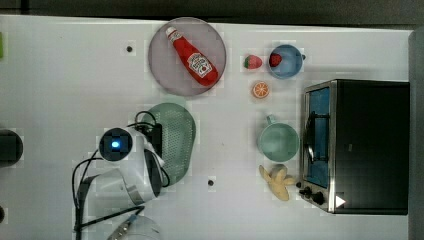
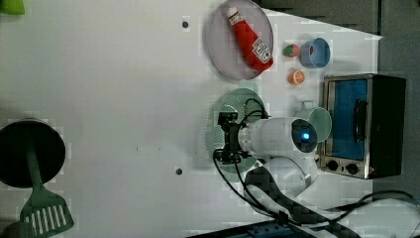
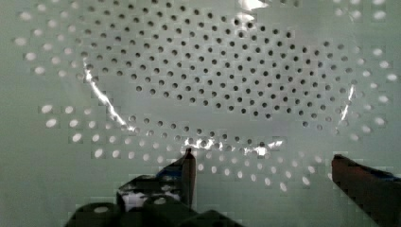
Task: Drag strainer right to left.
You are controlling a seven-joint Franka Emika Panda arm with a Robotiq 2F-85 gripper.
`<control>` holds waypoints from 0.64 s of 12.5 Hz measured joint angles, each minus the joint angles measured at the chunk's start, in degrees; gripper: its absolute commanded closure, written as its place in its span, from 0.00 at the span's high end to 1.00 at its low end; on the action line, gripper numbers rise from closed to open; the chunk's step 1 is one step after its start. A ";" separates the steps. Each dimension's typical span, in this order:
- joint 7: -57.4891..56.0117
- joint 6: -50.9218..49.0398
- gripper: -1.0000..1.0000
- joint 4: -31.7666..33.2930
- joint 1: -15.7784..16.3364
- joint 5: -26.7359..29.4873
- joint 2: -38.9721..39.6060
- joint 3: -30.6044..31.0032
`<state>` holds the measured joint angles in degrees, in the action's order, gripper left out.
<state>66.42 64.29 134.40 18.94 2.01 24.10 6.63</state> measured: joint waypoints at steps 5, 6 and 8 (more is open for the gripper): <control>1.29 0.22 1.00 -7.61 5.20 3.87 4.69 -0.14; 1.40 -0.11 1.00 -7.83 5.96 4.37 4.66 -0.11; 2.24 -0.11 1.00 -8.62 7.79 4.66 5.08 -0.02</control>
<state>68.65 64.18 125.78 26.73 6.67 29.18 6.61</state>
